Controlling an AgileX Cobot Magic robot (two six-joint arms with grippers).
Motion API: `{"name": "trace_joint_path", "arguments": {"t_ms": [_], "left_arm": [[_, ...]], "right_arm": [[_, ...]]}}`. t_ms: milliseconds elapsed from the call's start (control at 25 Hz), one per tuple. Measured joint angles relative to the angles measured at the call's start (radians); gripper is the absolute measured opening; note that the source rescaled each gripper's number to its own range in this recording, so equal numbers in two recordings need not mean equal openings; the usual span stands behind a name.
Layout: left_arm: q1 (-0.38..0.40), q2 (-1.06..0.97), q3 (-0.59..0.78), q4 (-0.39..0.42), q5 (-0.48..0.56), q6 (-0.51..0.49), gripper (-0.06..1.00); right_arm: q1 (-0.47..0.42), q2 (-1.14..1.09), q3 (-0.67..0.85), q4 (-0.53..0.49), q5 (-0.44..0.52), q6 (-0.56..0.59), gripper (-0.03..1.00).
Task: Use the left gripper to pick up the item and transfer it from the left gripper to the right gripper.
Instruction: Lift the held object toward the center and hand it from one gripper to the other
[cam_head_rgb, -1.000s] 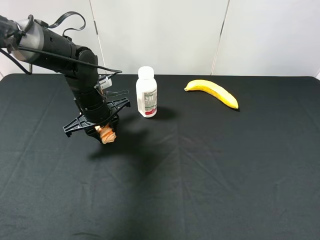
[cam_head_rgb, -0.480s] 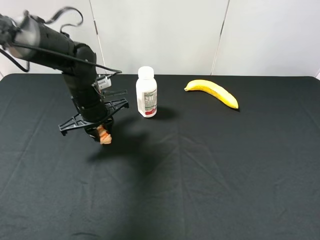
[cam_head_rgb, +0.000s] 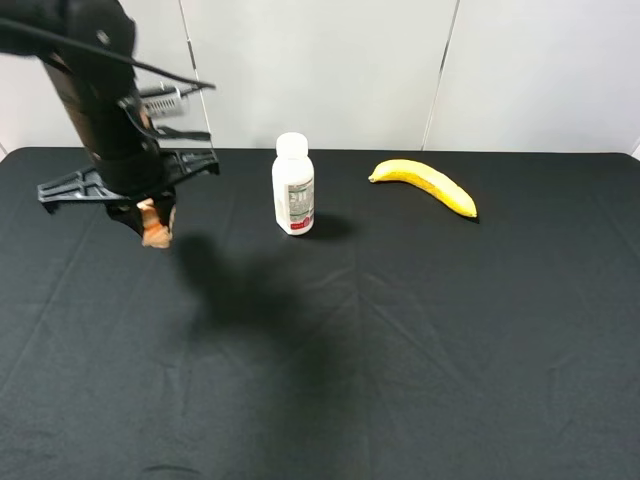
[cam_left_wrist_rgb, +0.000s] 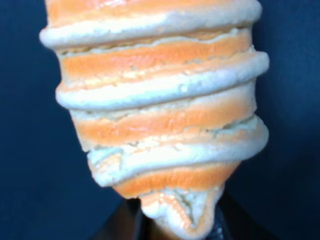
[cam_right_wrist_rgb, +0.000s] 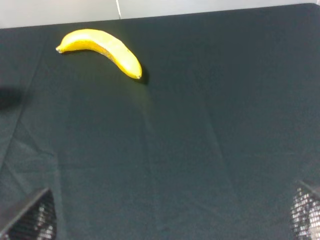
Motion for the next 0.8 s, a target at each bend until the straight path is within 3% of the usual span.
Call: {"name": "trace_joint_path", "arguments": {"t_ms": [280,480,600,800], "left_arm": [[-0.024,-0.131,0.000,0.000,0.031,0.169,0.05],[-0.058,-0.178,0.000,-0.024,0.043,0.404,0.05],[-0.067,-0.183,0.000,-0.119,0.081,0.633,0.05],[-0.067,-0.183,0.000,-0.199,0.080,0.827,0.05]], "right_arm": [[0.000,0.000,0.000,0.000,0.000,0.000,1.00],[0.000,0.000,0.000,0.000,0.000,0.000,1.00],[0.000,0.000,0.000,0.001,0.000,0.000,1.00],[0.000,0.000,0.000,0.003,0.000,0.000,1.00]]}}
